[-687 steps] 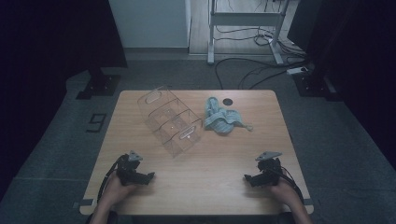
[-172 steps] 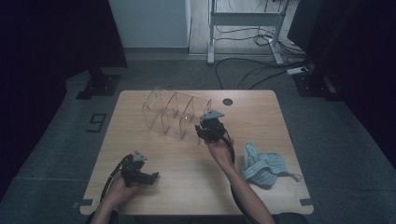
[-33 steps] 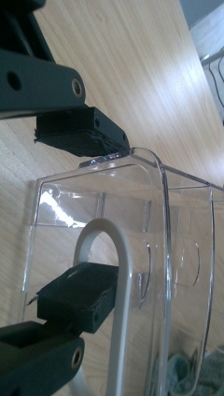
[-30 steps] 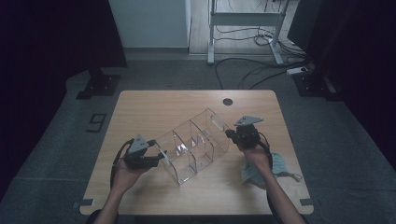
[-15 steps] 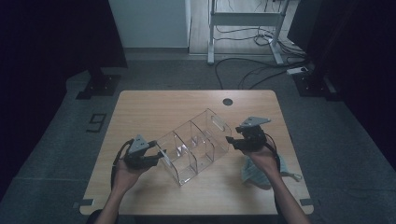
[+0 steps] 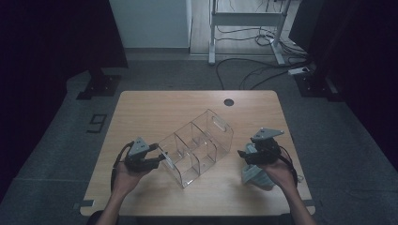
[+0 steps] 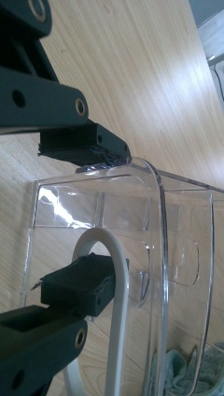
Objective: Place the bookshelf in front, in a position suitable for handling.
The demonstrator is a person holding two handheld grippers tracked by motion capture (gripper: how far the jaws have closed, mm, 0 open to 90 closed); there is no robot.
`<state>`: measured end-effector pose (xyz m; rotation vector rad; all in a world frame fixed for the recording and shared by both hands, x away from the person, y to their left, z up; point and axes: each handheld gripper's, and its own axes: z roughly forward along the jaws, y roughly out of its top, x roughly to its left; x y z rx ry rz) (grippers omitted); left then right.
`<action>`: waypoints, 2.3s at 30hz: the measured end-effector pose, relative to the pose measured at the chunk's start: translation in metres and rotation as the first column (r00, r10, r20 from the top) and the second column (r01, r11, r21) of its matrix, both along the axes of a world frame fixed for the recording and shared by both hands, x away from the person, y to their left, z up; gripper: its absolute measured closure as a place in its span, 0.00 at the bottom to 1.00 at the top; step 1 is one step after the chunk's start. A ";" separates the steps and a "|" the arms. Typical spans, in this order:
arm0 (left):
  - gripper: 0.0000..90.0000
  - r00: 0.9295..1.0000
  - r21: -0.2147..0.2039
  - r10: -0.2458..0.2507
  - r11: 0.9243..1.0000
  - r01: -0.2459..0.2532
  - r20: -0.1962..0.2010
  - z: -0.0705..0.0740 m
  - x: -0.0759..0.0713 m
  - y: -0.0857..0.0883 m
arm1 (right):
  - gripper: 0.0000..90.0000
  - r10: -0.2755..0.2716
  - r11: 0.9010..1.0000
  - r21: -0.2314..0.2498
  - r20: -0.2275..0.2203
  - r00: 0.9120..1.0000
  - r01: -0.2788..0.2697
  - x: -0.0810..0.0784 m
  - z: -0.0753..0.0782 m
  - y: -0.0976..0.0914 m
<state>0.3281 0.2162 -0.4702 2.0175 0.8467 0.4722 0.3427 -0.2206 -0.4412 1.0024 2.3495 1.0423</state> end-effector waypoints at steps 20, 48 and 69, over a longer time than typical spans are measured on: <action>0.47 1.000 0.037 0.019 0.999 -0.019 0.007 0.002 -0.005 -0.011 | 0.14 -0.098 0.990 -0.122 -0.187 0.978 0.075 -0.006 -0.066 -0.036; 0.50 1.000 0.017 0.028 0.999 -0.028 0.005 0.001 -0.011 -0.009 | 0.60 -0.032 0.994 -0.108 -0.293 0.956 0.000 -0.013 -0.073 -0.039; 0.50 1.000 0.030 0.024 0.999 -0.024 -0.011 0.006 -0.021 -0.014 | 0.61 -0.026 1.000 -0.005 -0.166 0.986 0.026 -0.020 -0.038 -0.043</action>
